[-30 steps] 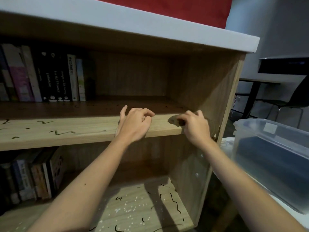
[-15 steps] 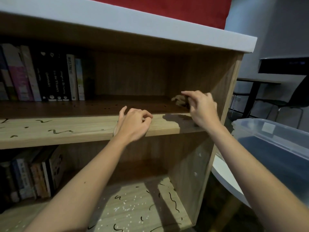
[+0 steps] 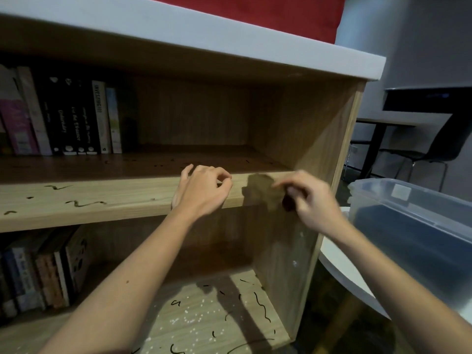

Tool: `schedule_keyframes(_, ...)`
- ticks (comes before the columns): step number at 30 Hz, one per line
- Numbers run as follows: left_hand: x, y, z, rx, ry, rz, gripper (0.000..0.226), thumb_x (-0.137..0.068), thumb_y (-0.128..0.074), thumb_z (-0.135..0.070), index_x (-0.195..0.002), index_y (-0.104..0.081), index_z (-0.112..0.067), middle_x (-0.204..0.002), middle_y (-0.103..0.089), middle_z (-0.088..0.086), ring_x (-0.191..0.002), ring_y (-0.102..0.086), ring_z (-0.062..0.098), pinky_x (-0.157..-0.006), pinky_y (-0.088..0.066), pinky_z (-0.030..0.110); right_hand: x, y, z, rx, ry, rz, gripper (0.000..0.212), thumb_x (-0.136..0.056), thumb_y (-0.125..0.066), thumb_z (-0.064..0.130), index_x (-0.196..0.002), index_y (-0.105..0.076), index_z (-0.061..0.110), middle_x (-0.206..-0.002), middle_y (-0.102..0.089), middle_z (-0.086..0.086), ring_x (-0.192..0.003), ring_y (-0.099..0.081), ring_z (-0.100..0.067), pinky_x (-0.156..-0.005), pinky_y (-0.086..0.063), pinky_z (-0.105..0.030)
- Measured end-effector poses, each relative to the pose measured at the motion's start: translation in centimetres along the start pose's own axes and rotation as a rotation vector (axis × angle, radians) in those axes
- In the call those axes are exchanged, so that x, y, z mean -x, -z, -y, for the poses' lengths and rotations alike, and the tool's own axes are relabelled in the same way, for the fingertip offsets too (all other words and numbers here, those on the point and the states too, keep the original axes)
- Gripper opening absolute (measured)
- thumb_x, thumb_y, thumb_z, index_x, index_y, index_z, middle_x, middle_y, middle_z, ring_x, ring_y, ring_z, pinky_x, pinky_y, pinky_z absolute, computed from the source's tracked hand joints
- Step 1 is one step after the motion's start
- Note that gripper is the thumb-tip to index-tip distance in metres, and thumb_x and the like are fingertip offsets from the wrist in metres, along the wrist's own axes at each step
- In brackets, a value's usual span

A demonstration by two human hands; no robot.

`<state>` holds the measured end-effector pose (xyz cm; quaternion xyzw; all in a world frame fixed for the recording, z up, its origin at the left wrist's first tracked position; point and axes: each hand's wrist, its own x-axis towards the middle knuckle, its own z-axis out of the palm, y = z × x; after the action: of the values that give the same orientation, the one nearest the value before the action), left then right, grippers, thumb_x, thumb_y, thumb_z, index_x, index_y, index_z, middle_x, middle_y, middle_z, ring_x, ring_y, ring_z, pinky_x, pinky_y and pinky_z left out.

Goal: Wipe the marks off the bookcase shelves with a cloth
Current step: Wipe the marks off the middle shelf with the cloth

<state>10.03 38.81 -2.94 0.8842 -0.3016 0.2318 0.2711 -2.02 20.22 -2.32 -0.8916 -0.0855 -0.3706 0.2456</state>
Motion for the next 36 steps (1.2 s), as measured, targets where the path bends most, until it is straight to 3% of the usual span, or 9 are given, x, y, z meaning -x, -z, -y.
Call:
schedule_keyframes(2, -0.1, 0.0, 0.2, 0.003, -0.012, 0.015, 0.029, -0.096, -0.038, -0.037, -0.111, -0.061, -0.030, -0.122, -0.060, -0.007, -0.123, -0.042, 0.009, -0.114, -0.008, 0.038, -2.5, 0.5, -0.7, 0.099, -0.106, -0.123, 0.029, -0.093, -0.047, 0.007, -0.111, -0.063, 0.022, -0.116, -0.056, 0.000, -0.110, -0.046, -0.020, -0.092, -0.037, -0.030)
schedule_keyframes(6, -0.6, 0.1, 0.1, -0.039, -0.001, 0.173, 0.031, -0.096, -0.035, -0.037, -0.116, -0.058, -0.030, -0.129, -0.055, -0.006, -0.124, -0.044, 0.014, -0.114, -0.005, 0.046, -5.1, -2.3, -2.7, 0.327, -0.440, 0.294, 0.035, -0.094, -0.039, 0.047, -0.122, -0.057, 0.035, -0.140, -0.042, -0.001, -0.131, -0.024, -0.034, -0.108, -0.020, -0.052)
schedule_keyframes(10, -2.7, 0.8, -0.7, -0.167, -0.063, 0.280, 0.035, -0.097, -0.034, -0.037, -0.123, -0.054, -0.024, -0.133, -0.051, -0.001, -0.126, -0.043, 0.018, -0.113, 0.003, 0.051, -5.5, -2.6, -2.8, 0.299, -0.428, 0.298, 0.027, -0.094, -0.040, 0.047, -0.110, -0.061, 0.041, -0.118, -0.044, 0.000, -0.121, -0.029, -0.031, -0.104, -0.022, -0.050)
schedule_keyframes(16, -9.6, 0.4, -2.3, -0.078, -0.017, 0.575, 0.051, -0.096, -0.046, -0.032, -0.141, -0.034, -0.012, -0.145, -0.038, 0.009, -0.130, -0.039, 0.026, -0.105, -0.032, 0.038, -7.8, -3.4, -4.1, 0.358, -0.511, 0.545, 0.038, -0.098, -0.023, 0.047, -0.132, -0.039, 0.049, -0.151, -0.022, 0.004, -0.136, -0.015, -0.031, -0.110, -0.004, -0.053)
schedule_keyframes(24, -12.7, -1.4, -0.7, -0.133, 0.276, 0.908, 0.075, -0.088, -0.044, -0.059, -0.147, -0.023, -0.016, -0.153, -0.022, 0.009, -0.139, -0.024, 0.030, -0.110, -0.022, 0.044, -10.1, -4.7, -5.9, 0.394, -0.606, 0.443, 0.047, -0.099, -0.021, 0.044, -0.139, -0.039, 0.028, -0.151, -0.021, -0.007, -0.138, -0.009, -0.035, -0.111, -0.003, -0.053)
schedule_keyframes(28, -12.8, -1.3, 1.4, 0.142, 0.434, 0.718, 0.048, -0.091, -0.040, -0.057, -0.115, -0.056, -0.019, -0.115, -0.055, 0.007, -0.099, -0.052, 0.021, -0.084, -0.038, 0.034, -11.9, -3.8, -5.2, -0.408, -0.866, 0.460, 0.045, -0.097, -0.033, 0.039, -0.128, -0.048, 0.011, -0.117, -0.053, -0.013, -0.107, -0.050, -0.026, -0.095, -0.039, -0.036)
schedule_keyframes(30, -13.1, -1.1, 1.3, 0.170, 0.441, 0.690, 0.050, -0.091, -0.033, -0.061, -0.109, -0.057, -0.021, -0.109, -0.057, 0.006, -0.092, -0.053, 0.019, -0.075, -0.037, 0.029, -11.9, -2.3, -6.5, -0.606, -0.788, 0.250, 0.028, -0.096, -0.038, 0.024, -0.117, -0.053, 0.013, -0.103, -0.057, -0.007, -0.092, -0.055, -0.020, -0.081, -0.047, -0.029)
schedule_keyframes(32, -13.1, -1.6, -0.5, 0.143, 0.388, 0.719, 0.060, -0.091, -0.024, -0.065, -0.127, -0.048, -0.022, -0.128, -0.051, 0.007, -0.112, -0.050, 0.023, -0.090, -0.035, 0.031, -11.5, -1.3, -8.8, -0.404, -0.619, 0.098, 0.030, -0.094, -0.036, 0.012, -0.119, -0.053, 0.016, -0.116, -0.056, -0.007, -0.104, -0.056, -0.022, -0.090, -0.048, -0.034)
schedule_keyframes(36, -12.3, -5.4, -6.0, -0.128, 0.162, 0.683, 0.079, -0.085, -0.028, -0.072, -0.147, -0.021, -0.025, -0.156, -0.014, 0.012, -0.141, -0.017, 0.032, -0.114, -0.017, 0.048, -10.0, -2.6, -11.0, 0.076, -0.441, 0.304, 0.039, -0.090, -0.040, 0.003, -0.127, -0.050, 0.007, -0.125, -0.053, -0.011, -0.114, -0.051, -0.025, -0.097, -0.042, -0.032)
